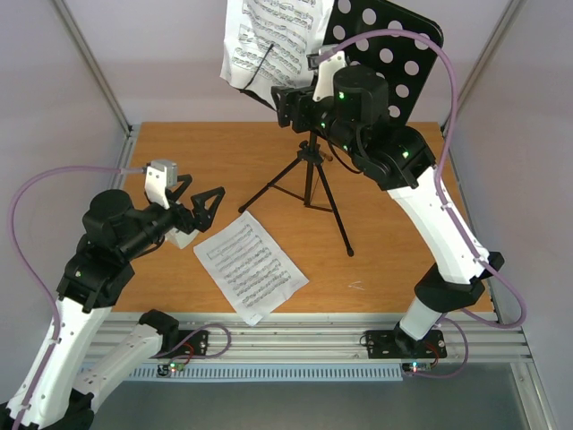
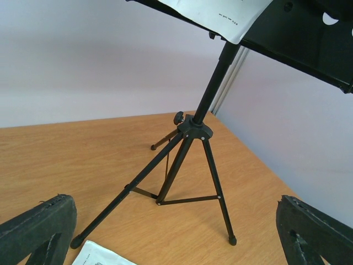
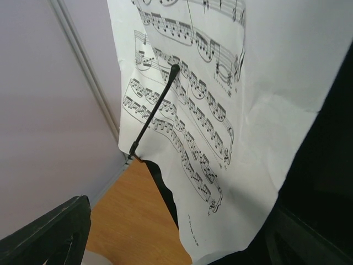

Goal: Pack up the instrument practice props
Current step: Pick up the sheet music from the music stand.

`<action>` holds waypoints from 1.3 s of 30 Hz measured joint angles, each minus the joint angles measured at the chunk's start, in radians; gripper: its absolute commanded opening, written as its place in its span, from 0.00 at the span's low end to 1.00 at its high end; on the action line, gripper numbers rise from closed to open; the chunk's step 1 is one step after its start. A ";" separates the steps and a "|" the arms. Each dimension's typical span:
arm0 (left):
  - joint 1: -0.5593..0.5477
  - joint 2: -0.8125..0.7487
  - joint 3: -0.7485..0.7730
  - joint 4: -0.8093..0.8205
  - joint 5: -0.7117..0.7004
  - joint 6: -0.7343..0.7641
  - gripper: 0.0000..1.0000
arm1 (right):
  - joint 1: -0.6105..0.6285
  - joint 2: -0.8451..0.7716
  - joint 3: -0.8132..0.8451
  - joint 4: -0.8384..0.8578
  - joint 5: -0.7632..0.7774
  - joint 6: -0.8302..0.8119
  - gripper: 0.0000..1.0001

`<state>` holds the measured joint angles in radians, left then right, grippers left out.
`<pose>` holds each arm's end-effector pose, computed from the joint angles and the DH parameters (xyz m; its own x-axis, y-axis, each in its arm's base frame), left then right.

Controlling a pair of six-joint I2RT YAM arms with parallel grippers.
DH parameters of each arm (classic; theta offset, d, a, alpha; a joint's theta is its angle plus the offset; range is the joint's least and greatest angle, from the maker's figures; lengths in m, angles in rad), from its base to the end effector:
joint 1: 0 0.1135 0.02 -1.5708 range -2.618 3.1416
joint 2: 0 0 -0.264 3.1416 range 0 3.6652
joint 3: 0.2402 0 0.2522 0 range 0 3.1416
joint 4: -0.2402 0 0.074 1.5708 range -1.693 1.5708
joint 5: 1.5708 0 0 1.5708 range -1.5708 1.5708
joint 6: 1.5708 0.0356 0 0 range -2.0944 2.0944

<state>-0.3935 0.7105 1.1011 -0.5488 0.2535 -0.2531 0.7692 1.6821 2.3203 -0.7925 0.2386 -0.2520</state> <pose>0.1172 -0.0583 0.4173 -0.2911 -0.1416 -0.9462 0.5444 0.7888 -0.2855 0.2341 0.2149 0.5533 0.0197 -0.3181 -0.9479 -0.5195 0.8067 -0.2816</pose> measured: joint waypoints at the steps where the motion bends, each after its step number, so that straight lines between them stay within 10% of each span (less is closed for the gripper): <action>1: 0.000 0.000 0.000 0.000 0.000 0.000 0.99 | 0.000 0.000 -0.007 0.005 0.000 0.003 0.86; 28: 0.000 -0.005 0.000 0.000 -0.008 0.001 0.99 | -0.013 -0.006 -0.157 0.231 -0.054 -0.027 0.64; 39: 0.000 -0.005 0.000 0.000 -0.015 0.001 0.99 | -0.013 -0.010 -0.157 0.273 -0.046 -0.076 0.40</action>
<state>-0.3939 0.7055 1.1011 -0.5488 0.2382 -0.2520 0.7563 1.6726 2.1635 -0.5194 0.1925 -0.3283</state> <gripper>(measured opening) 0.995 0.455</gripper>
